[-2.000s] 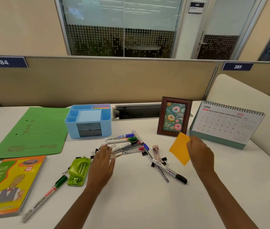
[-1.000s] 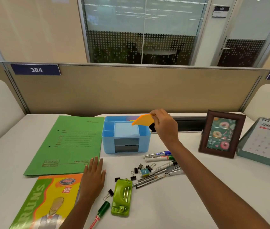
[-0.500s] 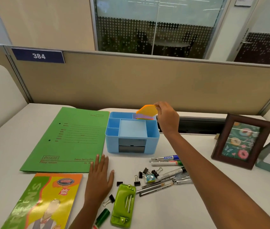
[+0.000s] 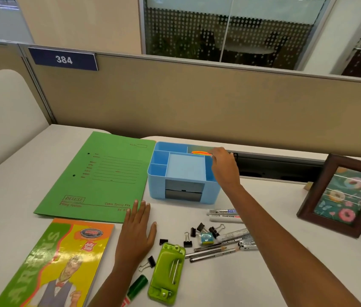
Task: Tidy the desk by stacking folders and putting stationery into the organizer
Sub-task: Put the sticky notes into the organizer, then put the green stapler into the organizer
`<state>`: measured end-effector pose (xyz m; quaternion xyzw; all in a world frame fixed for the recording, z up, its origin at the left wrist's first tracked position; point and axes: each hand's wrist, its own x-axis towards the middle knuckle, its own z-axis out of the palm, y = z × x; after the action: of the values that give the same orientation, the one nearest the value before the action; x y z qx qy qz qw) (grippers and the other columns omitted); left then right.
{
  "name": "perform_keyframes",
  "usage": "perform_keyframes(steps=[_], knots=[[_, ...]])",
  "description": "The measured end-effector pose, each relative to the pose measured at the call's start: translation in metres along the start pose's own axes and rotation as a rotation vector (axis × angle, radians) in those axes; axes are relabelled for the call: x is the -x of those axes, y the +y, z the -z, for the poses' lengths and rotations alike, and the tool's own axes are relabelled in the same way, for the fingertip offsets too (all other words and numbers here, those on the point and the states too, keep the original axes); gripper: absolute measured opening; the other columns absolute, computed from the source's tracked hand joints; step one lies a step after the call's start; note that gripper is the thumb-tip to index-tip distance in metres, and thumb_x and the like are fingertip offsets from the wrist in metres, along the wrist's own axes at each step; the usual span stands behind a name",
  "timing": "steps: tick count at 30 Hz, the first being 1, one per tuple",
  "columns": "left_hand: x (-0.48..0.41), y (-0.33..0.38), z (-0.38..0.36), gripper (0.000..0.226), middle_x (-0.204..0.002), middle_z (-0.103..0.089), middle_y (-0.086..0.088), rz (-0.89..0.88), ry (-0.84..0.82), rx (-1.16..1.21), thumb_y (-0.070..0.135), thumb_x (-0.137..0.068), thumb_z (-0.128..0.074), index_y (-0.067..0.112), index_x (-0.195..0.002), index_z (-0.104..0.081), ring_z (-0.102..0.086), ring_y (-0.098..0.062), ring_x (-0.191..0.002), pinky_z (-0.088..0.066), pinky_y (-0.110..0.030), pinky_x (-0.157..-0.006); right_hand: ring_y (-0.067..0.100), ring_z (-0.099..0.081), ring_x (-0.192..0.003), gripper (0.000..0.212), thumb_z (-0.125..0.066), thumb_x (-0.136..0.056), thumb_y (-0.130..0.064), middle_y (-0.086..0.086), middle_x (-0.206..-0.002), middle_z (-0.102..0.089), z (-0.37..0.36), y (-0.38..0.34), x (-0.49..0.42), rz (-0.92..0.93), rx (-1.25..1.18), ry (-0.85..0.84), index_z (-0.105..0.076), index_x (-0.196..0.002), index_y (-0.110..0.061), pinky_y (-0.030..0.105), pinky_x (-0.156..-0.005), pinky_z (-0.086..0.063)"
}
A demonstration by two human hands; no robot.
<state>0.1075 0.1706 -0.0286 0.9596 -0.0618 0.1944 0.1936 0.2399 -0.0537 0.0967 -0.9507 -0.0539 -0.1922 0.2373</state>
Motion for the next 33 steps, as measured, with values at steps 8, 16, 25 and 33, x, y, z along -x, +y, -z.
perform_keyframes(steps=[8,16,25,33], knots=[[-0.001,0.003,0.005,0.053,-0.123,-0.057,-0.024,0.028,0.012,-0.029,0.029,-0.082,-0.037,-0.005,-0.115,-0.059,-0.03,-0.028,-0.124,-0.002,-0.024,-0.11,0.018,-0.053,-0.102,0.023,-0.046,-0.091,-0.008,0.009,-0.106,-0.062,0.009,-0.032,0.11,0.074,-0.382,-0.079,-0.064,-0.105,-0.008,0.024,-0.09,-0.041],[0.0,0.009,0.01,0.049,-0.118,-0.061,-0.023,0.036,-0.018,-0.082,0.027,-0.081,-0.036,-0.004,-0.109,-0.063,-0.054,-0.04,-0.112,-0.03,-0.039,-0.102,0.008,-0.043,-0.108,0.035,-0.045,-0.092,-0.029,0.001,-0.113,-0.052,-0.009,-0.046,0.19,0.099,-0.437,-0.614,-0.055,-0.122,-0.016,0.011,-0.091,-0.028],[0.0,0.011,0.015,0.047,-0.114,-0.063,-0.022,0.036,-0.068,-0.097,0.023,-0.082,-0.035,-0.003,-0.107,-0.064,-0.057,-0.04,-0.11,-0.032,-0.051,-0.09,0.017,-0.036,-0.123,0.035,-0.055,-0.089,-0.019,0.007,-0.13,-0.041,-0.003,-0.048,0.175,0.12,-0.348,-0.835,-0.052,-0.123,-0.01,0.011,-0.09,-0.024],[-0.002,0.011,0.016,0.045,-0.114,-0.065,-0.018,0.037,-0.104,-0.088,0.022,-0.082,-0.034,-0.001,-0.106,-0.066,-0.058,-0.037,-0.11,-0.044,-0.054,-0.085,0.002,-0.044,-0.08,0.028,-0.059,-0.087,-0.012,-0.005,-0.092,-0.049,0.026,-0.034,0.16,0.064,-0.518,-1.039,-0.043,-0.079,-0.033,0.008,-0.07,-0.037]])
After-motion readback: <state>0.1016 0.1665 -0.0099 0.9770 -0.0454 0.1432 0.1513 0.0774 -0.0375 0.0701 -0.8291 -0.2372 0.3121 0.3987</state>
